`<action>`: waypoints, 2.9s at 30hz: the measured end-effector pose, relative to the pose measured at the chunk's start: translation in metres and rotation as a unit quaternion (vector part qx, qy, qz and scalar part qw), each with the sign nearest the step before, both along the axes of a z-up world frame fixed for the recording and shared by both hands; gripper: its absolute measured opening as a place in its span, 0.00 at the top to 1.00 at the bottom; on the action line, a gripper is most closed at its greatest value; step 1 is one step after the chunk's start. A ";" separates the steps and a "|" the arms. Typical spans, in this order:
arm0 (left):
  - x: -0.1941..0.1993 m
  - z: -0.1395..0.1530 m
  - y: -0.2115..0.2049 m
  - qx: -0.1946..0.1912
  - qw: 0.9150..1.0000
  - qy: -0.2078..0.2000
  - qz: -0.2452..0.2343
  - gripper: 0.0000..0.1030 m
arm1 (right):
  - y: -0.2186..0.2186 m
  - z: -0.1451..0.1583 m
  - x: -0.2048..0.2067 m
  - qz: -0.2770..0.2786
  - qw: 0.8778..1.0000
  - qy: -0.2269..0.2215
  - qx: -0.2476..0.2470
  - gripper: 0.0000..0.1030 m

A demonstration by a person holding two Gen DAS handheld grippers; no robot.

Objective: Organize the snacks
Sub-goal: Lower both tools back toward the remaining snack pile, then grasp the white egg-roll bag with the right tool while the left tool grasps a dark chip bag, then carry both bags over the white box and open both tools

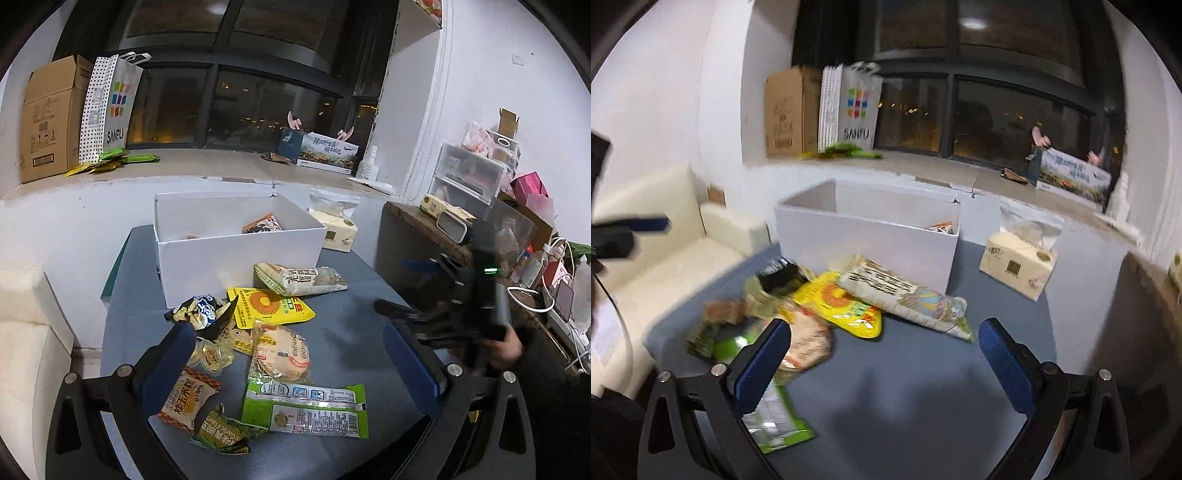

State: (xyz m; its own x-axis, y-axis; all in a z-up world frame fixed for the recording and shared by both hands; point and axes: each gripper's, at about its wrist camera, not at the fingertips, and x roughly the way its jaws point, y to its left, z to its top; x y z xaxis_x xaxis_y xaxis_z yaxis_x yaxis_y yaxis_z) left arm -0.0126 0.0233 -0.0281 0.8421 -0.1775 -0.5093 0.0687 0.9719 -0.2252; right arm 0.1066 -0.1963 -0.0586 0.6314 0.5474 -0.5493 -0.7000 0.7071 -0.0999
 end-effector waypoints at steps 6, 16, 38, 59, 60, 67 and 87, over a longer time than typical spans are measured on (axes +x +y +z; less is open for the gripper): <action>0.002 -0.006 0.003 0.005 1.000 0.008 0.007 0.00 | 0.046 -0.037 0.042 0.024 0.985 -0.076 -0.156 0.00; 0.007 -0.022 0.016 -0.001 0.999 0.027 0.023 0.00 | 0.104 -0.101 0.082 0.094 0.931 -0.159 -0.316 0.00; 0.087 -0.063 0.048 -0.056 0.989 0.126 0.059 0.00 | 0.014 -0.005 0.065 0.032 0.998 -0.005 -0.050 0.61; 0.140 -0.110 0.057 -0.050 0.983 0.160 0.078 0.42 | -0.045 0.014 0.011 0.035 0.981 0.107 0.158 0.61; 0.134 -0.104 0.056 -0.046 0.985 0.150 0.078 0.43 | -0.045 0.013 0.011 0.037 0.980 0.110 0.162 0.61; 0.073 -0.047 0.049 -0.017 0.995 0.046 0.091 0.43 | -0.038 0.015 0.010 0.043 0.976 0.120 0.178 0.61; 0.258 0.019 0.122 0.001 0.994 0.023 0.111 0.43 | 0.124 0.081 0.203 -0.015 0.967 0.217 0.131 0.60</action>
